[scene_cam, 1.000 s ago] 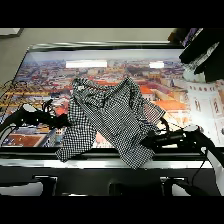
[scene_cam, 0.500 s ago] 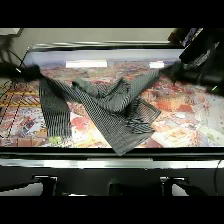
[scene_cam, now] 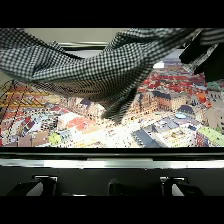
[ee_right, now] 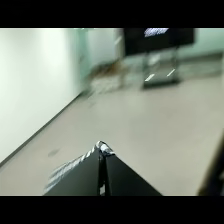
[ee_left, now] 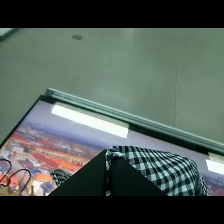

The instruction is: Fold the clothes and pants, and hang the long-sleeved shirts on hangers.

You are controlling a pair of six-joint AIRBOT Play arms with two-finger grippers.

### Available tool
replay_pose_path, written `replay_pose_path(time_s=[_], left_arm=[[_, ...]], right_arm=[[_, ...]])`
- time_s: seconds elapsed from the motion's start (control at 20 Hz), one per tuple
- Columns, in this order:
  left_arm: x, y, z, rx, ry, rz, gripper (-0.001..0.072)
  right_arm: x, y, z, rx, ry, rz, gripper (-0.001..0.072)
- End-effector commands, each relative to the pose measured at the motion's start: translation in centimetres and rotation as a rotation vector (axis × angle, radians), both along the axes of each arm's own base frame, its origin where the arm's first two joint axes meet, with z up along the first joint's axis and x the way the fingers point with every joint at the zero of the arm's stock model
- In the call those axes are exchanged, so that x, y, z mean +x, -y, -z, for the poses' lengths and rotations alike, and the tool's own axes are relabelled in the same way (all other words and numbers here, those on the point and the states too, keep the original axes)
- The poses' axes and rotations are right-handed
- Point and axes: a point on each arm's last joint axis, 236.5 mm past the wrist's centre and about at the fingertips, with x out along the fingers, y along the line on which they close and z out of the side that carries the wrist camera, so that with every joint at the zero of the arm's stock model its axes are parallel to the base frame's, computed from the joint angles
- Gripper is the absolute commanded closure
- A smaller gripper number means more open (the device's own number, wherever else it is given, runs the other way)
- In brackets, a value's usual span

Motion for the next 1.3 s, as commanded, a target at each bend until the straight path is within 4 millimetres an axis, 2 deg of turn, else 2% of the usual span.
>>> replay_pose_path(time_s=[0.0, 0.1, 0.15, 0.25, 0.35, 0.4, 0.45, 0.55, 0.65, 0.75, 0.8, 0.9, 1.0, 1.05, 1.15, 1.25], left_arm=[[-7.8, -1.5, -2.8, -0.032, 0.115, -0.110, 0.0692], [-10.2, -2.0, -4.0, -0.031, 0.167, -0.142, 0.0692], [-10.8, -2.1, -4.3, -0.027, 0.180, -0.149, 0.0692], [-10.7, -2.1, -4.6, -0.033, 0.193, -0.148, 0.0692], [-8.4, -2.2, -3.6, -0.042, 0.155, -0.145, 0.0692], [-6.6, -2.1, -2.7, -0.050, 0.121, -0.128, 0.0692], [-3.9, -1.8, -1.3, -0.043, 0.065, -0.101, 0.0692], [2.6, -0.1, 2.8, 0.011, -0.083, 0.012, 0.0692], [9.4, 1.2, 8.6, 0.007, -0.232, 0.113, 0.0691], [15.5, 1.2, 15.5, -0.040, -0.372, 0.143, 0.0690], [18.0, 1.2, 19.2, -0.065, -0.443, 0.154, 0.0690], [22.1, 2.3, 27.4, -0.130, -0.589, 0.210, 0.0690], [24.5, 3.6, 34.0, -0.202, -0.690, 0.263, 0.0689], [25.4, 4.2, 36.5, -0.239, -0.721, 0.278, 0.0689], [26.5, 4.7, 40.8, -0.289, -0.778, 0.289, 0.0689], [26.5, 5.9, 44.1, -0.357, -0.843, 0.317, 0.0683]], right_arm=[[-10.8, 4.6, -4.5, 0.014, 0.198, 0.281, 0.0681], [-14.0, 5.3, -5.3, 0.031, 0.249, 0.329, 0.0681], [-14.8, 5.4, -5.4, 0.037, 0.262, 0.336, 0.0681], [-14.9, 6.1, -5.2, 0.032, 0.252, 0.373, 0.0681], [-12.7, 7.6, -3.8, 0.028, 0.174, 0.426, 0.0681], [-10.5, 8.5, -2.4, 0.041, 0.103, 0.444, 0.0681], [-7.8, 9.2, -0.7, 0.051, 0.021, 0.452, 0.0681], [-0.8, 10.7, 3.9, 0.089, -0.172, 0.452, 0.0680], [7.2, 11.6, 10.1, 0.144, -0.376, 0.430, 0.0680], [14.9, 12.1, 17.7, 0.177, -0.570, 0.395, 0.0680], [18.4, 12.1, 22.2, 0.202, -0.668, 0.378, 0.0680], [24.1, 10.9, 30.8, 0.264, -0.847, 0.296, 0.0679], [28.1, 8.5, 38.0, 0.353, -0.985, 0.182, 0.0670], [29.6, 7.3, 41.2, 0.374, -1.041, 0.130, 0.0669], [31.2, 5.4, 46.5, 0.378, -1.143, 0.082, 0.0654], [31.6, 3.7, 50.5, 0.345, -1.232, 0.051, 0.0651]])
